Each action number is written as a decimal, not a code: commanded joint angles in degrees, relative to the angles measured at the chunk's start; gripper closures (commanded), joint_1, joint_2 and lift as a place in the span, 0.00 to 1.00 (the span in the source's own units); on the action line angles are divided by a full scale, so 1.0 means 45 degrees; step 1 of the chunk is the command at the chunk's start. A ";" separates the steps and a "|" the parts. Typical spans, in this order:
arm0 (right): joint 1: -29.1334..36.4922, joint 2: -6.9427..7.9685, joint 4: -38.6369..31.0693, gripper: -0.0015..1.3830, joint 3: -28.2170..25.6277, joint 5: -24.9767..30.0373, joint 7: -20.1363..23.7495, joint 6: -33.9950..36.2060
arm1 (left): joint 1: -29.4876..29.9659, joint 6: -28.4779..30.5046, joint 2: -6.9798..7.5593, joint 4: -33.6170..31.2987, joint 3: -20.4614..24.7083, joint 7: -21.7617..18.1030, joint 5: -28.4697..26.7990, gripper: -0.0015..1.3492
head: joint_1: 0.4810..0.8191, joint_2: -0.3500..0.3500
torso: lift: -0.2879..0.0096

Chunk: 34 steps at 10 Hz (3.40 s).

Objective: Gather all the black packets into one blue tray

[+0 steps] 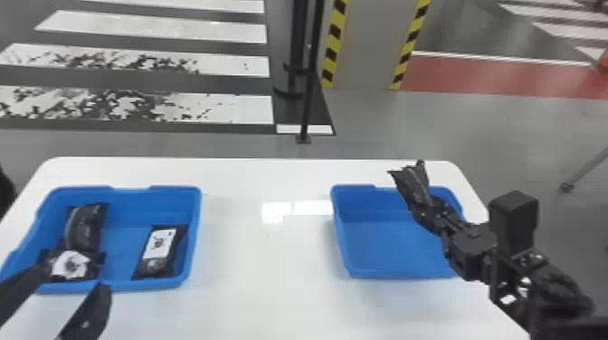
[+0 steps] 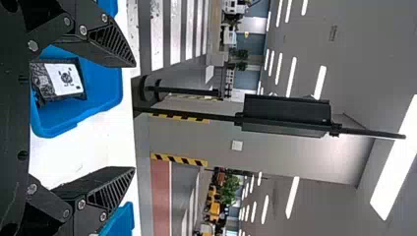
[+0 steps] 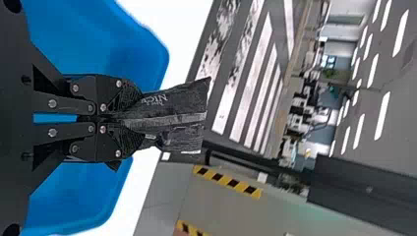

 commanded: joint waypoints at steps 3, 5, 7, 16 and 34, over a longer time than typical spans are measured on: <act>0.1627 0.0036 -0.1389 0.93 0.1236 0.0298 0.0923 -0.1320 | -0.0270 0.0150 0.0140 -0.0001 -0.0416 -0.0039 0.0411 0.23 | 0.63 0.48 | 0.60; 0.2065 -0.0042 -0.1514 0.93 0.1643 0.0450 0.1333 -0.1976 | -0.0395 0.0463 0.0179 0.0031 -0.0670 -0.0039 0.0741 0.23 | 0.63 0.53 | 0.60; 0.1284 -0.0335 -0.0670 0.93 0.2328 0.0780 0.2779 -0.2789 | -0.1020 0.0838 0.0354 0.0281 -0.1254 -0.0215 0.1122 0.23 | 0.63 0.59 | 0.60; 0.0377 -0.0550 -0.1451 0.93 0.4893 0.2177 0.4361 -0.3007 | -0.5395 0.2306 0.1155 0.3531 -0.4530 -0.0761 0.3381 0.23 | 0.63 0.56 | 0.60; 0.0096 -0.0687 -0.0982 0.93 0.5451 0.2075 0.4478 -0.2726 | -0.6707 0.2150 0.1175 0.4656 -0.5393 -0.0586 0.3432 0.91 | 0.63 0.55 | 0.60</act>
